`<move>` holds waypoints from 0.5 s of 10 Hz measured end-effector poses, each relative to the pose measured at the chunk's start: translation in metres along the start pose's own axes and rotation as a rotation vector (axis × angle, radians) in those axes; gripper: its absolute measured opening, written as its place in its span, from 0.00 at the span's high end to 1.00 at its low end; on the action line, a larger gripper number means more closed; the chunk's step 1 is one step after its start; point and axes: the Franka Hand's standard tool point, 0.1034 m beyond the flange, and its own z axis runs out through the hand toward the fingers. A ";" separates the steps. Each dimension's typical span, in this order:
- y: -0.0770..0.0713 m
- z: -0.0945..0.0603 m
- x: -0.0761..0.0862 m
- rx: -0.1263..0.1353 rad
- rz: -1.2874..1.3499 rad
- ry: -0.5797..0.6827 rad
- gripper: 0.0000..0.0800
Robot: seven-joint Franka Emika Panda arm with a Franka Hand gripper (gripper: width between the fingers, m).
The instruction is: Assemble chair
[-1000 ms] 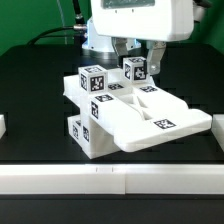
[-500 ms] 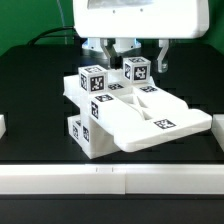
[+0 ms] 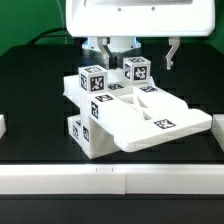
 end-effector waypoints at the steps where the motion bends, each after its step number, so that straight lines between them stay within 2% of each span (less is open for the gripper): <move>1: 0.000 0.000 0.000 -0.003 -0.084 0.001 0.19; 5: 0.002 0.000 0.000 -0.009 -0.352 0.000 0.19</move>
Offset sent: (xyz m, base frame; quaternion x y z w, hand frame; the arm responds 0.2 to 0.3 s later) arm -0.0008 0.0005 0.0000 -0.0024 0.0019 -0.1958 0.9806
